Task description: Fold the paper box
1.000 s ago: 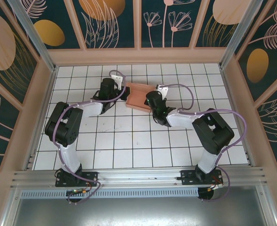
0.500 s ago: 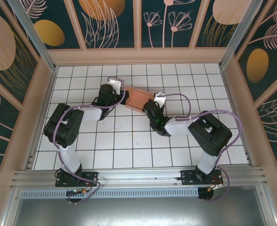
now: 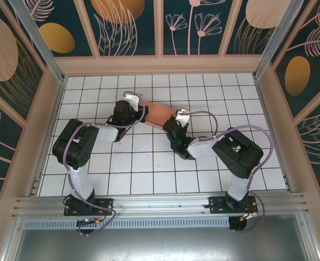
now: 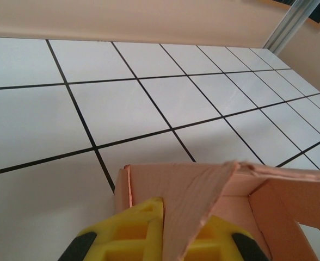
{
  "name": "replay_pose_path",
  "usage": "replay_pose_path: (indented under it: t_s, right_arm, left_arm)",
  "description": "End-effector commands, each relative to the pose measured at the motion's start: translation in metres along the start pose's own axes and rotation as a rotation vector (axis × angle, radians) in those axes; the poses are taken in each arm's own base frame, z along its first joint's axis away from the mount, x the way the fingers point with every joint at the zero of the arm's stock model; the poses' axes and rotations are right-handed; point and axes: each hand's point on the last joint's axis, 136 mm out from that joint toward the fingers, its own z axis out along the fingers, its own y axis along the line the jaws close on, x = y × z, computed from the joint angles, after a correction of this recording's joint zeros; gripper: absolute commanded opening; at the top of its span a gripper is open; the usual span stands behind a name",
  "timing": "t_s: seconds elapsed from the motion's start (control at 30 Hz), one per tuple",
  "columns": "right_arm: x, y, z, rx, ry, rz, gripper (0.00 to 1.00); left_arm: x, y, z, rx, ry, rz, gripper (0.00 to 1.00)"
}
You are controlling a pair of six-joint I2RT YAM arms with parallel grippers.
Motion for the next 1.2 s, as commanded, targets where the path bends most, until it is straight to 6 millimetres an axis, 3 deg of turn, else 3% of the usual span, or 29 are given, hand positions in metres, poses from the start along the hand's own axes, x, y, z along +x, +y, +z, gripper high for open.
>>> replay_pose_path:
  t_s: [0.0, 0.13, 0.23, 0.4, 0.6, 0.7, 0.9, 0.97, 1.07, 1.13, 1.17]
  right_arm:
    - [0.010, -0.005, -0.007, 0.002, 0.028, -0.056, 0.13]
    - [-0.005, 0.009, -0.015, -0.074, 0.013, -0.044, 0.32]
    - [-0.003, 0.014, -0.024, -0.140, 0.049, -0.038, 0.46]
    - [-0.003, -0.003, -0.053, -0.205, 0.077, 0.006, 0.65]
    - [-0.027, -0.036, -0.078, -0.161, 0.049, 0.026, 0.70]
    - [-0.045, -0.042, -0.076, -0.165, 0.100, 0.104, 0.70]
    - [-0.101, -0.021, -0.078, -0.286, 0.097, 0.262, 0.68]
    - [-0.118, -0.016, -0.072, -0.280, 0.091, 0.269, 0.69]
    - [-0.123, -0.017, -0.046, -0.218, 0.198, 0.302, 0.69]
    - [-0.119, -0.008, -0.033, -0.207, 0.253, 0.285, 0.68]
    - [-0.124, -0.015, -0.021, -0.179, 0.249, 0.289, 0.68]
  left_arm:
    - [0.021, 0.002, 0.002, -0.017, 0.043, 0.006, 0.00]
    - [0.020, 0.007, 0.000, -0.046, 0.043, 0.035, 0.00]
    - [0.018, 0.008, -0.001, -0.059, 0.044, 0.044, 0.00]
    - [0.016, 0.009, -0.001, -0.068, 0.043, 0.047, 0.00]
    - [0.015, 0.009, 0.000, -0.071, 0.037, 0.054, 0.00]
    - [0.015, 0.010, 0.000, -0.081, 0.032, 0.064, 0.00]
    - [0.015, 0.009, -0.001, -0.112, 0.020, 0.095, 0.00]
    - [0.014, 0.008, -0.001, -0.112, 0.012, 0.094, 0.00]
    - [0.012, 0.006, -0.002, -0.111, -0.003, 0.100, 0.00]
    - [0.013, 0.004, -0.002, -0.109, -0.005, 0.105, 0.00]
    - [0.013, 0.003, -0.002, -0.109, -0.006, 0.106, 0.00]
